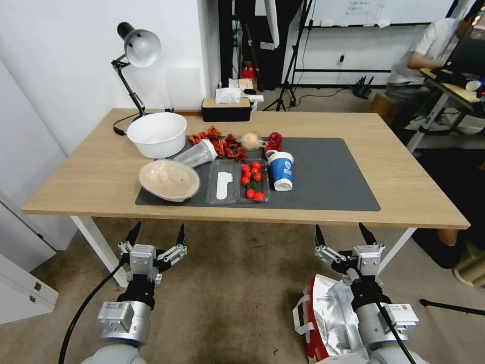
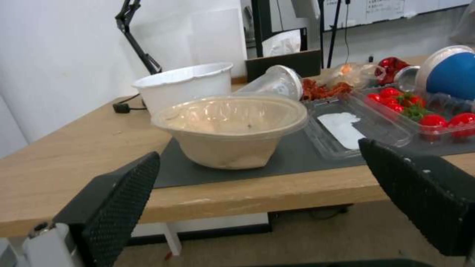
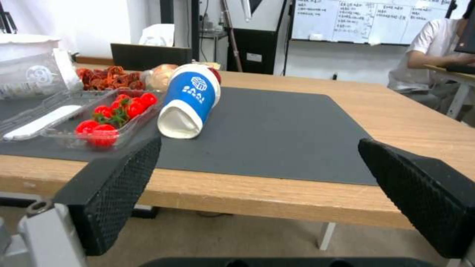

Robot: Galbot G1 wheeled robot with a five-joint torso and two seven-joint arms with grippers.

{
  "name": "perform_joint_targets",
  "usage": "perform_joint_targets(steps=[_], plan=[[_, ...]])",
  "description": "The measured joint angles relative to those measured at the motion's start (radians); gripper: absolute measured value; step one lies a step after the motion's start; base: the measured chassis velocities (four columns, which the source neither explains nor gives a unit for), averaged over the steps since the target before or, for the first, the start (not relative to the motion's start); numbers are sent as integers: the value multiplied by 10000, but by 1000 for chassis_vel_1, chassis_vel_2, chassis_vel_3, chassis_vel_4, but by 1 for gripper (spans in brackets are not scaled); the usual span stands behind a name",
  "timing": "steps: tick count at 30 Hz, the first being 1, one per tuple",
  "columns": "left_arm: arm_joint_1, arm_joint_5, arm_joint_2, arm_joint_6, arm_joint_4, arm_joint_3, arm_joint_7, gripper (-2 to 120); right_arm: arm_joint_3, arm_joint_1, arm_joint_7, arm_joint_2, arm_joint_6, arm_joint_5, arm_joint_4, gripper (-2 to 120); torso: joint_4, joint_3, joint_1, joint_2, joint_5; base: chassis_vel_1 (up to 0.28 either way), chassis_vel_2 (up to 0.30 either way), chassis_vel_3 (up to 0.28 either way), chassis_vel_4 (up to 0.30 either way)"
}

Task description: Pick up the food delivery bag from the floor and place it on the table.

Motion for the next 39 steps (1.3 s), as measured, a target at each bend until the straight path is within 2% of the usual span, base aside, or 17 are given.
perform_joint_targets(steps=[15,16,19,20,21,22,24,26,28,32,34,36,39], plan=[[0,0,0,0,0,0,0,100,0,3,23,-5,-5,1,7,100,0,0,0,0,1,0,0,0,0],[-1,-3,5,0,0,-1,-3,100,50,96,248,-137,-57,16,134,100,-4,1,0,0,6,0,0,0,0],[-128,-96,124,0,29,71,-135,99,235,371,773,-558,-94,3,539,100,6,-1,0,1,-5,0,0,0,0],[-476,-375,461,0,179,344,-506,98,255,432,894,-674,-178,-5,665,100,11,0,-1,1,3,0,0,0,0],[-780,-605,755,-2,302,558,-818,97,258,455,931,-708,-267,15,711,100,2,1,0,0,4,0,0,0,0],[-780,-605,755,-2,302,558,-818,97,258,455,931,-708,-267,15,711,100,2,1,0,0,4,0,0,0,0],[-1762,-1375,1705,1,661,1254,-1834,99,209,524,1008,-745,-502,133,764,100,-15,1,2,0,-3,0,0,0,0],[-1911,-1591,1926,15,658,1464,-2067,99,187,544,1017,-748,-547,153,761,100,-6,2,5,0,-1,0,0,0,0],[-1921,-1631,1983,2,658,1505,-2144,99,182,551,1022,-748,-550,157,726,100,2,2,3,0,1,0,0,0,0],[-1853,-1609,1998,-25,684,1494,-2300,99,191,575,1024,-758,-517,170,605,100,1,1,1,1,0,0,0,0,0],[-1822,-1595,1996,-168,749,1450,-2292,99,204,594,1015,-765,-447,208,546,100,1,1,2,0,0,0,0,0,0],[-1772,-1590,1967,-670,885,1395,-2193,100,263,618,959,-796,-280,301,453,100,0,1,1,1,0,0,0,0,0],[-1731,-1575,1946,-690,875,1413,-2242,100,265,620,952,-793,-252,332,455,100,0,-1,1,0,0,0,0,0,0]])
